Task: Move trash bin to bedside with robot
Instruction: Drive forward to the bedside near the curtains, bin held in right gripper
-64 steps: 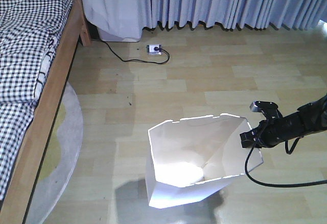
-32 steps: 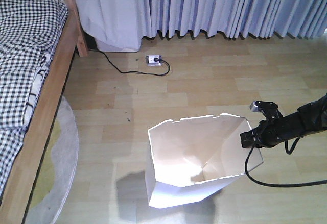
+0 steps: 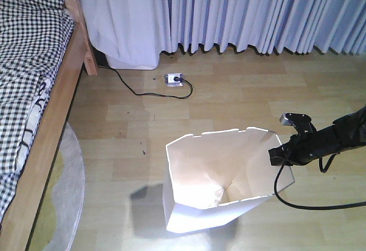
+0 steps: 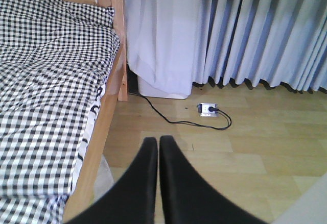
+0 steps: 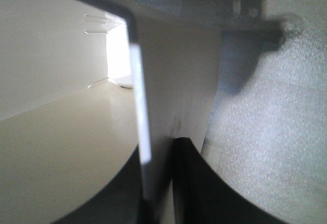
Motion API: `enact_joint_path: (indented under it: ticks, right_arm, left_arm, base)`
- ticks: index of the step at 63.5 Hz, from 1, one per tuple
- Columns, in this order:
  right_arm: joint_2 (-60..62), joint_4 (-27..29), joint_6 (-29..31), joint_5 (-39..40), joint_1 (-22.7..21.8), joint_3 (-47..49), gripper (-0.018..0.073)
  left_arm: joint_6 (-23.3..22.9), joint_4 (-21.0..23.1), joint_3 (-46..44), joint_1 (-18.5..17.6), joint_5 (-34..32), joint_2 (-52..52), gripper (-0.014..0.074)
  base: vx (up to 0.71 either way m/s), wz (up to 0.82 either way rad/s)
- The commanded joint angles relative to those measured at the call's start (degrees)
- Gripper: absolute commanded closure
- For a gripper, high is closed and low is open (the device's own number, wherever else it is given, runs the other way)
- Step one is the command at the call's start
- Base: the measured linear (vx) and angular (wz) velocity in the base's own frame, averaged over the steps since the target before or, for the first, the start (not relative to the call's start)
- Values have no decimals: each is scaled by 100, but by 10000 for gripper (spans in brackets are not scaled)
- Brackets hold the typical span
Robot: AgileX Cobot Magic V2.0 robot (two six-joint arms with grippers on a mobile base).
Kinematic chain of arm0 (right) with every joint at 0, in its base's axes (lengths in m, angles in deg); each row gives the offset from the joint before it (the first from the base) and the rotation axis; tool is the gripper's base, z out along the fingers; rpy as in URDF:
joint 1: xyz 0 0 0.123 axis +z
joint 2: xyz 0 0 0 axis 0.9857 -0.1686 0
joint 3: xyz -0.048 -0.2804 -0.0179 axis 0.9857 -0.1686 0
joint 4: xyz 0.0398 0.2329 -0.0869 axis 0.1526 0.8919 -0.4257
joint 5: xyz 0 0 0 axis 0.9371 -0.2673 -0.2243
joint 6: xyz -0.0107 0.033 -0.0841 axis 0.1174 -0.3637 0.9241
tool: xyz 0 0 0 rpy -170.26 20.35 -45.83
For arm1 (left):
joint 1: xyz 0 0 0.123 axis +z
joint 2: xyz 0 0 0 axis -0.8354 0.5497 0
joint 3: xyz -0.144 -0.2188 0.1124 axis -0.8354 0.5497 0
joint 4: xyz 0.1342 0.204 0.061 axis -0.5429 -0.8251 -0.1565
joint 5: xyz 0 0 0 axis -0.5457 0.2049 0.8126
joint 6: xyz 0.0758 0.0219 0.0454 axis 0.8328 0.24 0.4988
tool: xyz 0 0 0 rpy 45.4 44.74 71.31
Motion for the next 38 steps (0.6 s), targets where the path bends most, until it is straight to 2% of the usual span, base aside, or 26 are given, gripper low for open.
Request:
enact_joint_path:
  ticks: [1, 38]
  right_arm:
    - [461, 389, -72, -1077, -20, 84, 564]
    - [461, 389, -72, -1077, -20, 84, 564]
  left_arm:
    - [-25, 13, 19, -17, -376, -81, 603]
    - [-25, 13, 19, -17, -376, -81, 603]
  base:
    - [22, 3]
    - [20, 4]
